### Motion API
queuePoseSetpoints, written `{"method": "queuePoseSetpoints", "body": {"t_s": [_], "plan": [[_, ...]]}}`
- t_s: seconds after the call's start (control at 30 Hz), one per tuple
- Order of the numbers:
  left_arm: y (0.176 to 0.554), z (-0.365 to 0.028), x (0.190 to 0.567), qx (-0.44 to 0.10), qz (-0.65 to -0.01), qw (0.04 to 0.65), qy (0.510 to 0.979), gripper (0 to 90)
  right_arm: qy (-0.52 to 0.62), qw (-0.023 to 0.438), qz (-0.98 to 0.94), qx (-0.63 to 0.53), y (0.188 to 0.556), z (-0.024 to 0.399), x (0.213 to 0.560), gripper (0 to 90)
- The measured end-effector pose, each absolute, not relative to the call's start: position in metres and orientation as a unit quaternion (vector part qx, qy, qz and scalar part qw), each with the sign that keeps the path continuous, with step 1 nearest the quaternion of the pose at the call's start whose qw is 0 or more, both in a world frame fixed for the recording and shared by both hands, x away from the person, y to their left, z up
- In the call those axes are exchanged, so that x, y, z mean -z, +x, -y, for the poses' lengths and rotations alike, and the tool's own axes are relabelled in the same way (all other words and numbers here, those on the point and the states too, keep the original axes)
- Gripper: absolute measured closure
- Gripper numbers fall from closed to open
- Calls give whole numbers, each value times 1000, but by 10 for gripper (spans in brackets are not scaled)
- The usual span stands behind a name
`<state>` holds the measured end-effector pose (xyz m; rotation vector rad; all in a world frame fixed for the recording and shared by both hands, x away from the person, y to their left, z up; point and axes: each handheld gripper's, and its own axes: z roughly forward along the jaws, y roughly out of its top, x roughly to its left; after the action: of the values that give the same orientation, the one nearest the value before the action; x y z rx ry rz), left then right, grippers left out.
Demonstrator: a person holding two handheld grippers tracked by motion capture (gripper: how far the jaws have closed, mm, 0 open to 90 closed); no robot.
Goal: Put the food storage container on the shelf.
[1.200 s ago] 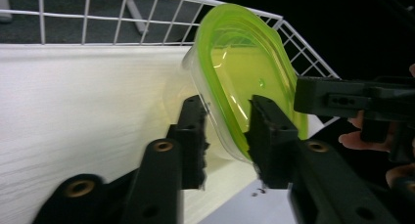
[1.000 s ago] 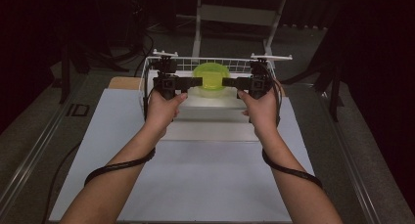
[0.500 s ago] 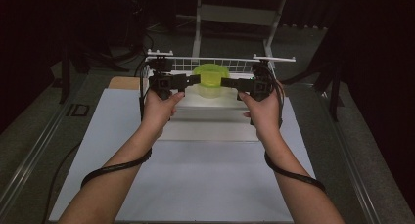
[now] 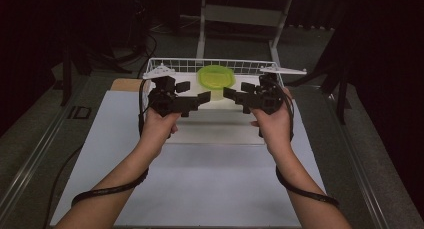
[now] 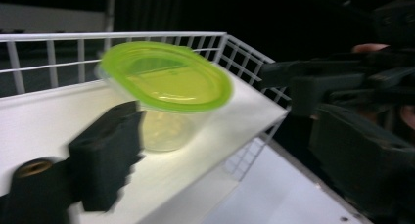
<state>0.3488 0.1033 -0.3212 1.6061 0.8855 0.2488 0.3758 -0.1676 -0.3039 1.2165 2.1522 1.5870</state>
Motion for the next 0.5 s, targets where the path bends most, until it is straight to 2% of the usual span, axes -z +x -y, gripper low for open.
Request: {"method": "queuePoseSetpoints", "body": {"t_s": [0.03,0.07,0.2,0.5], "plan": [[347,-103,323,-102,-371,608,694,18,405,104,-731,-539,373,167,304,205],[344,-103,324,-102,-365,613,694,10,399,107,-734,-539,370,166,305,200],[332,-99,331,-143,-337,603,709,11,381,119,-746,-534,360,164,307,193],[309,-106,339,-156,-307,605,718,11,358,124,-755,-536,345,162,313,192]]}}
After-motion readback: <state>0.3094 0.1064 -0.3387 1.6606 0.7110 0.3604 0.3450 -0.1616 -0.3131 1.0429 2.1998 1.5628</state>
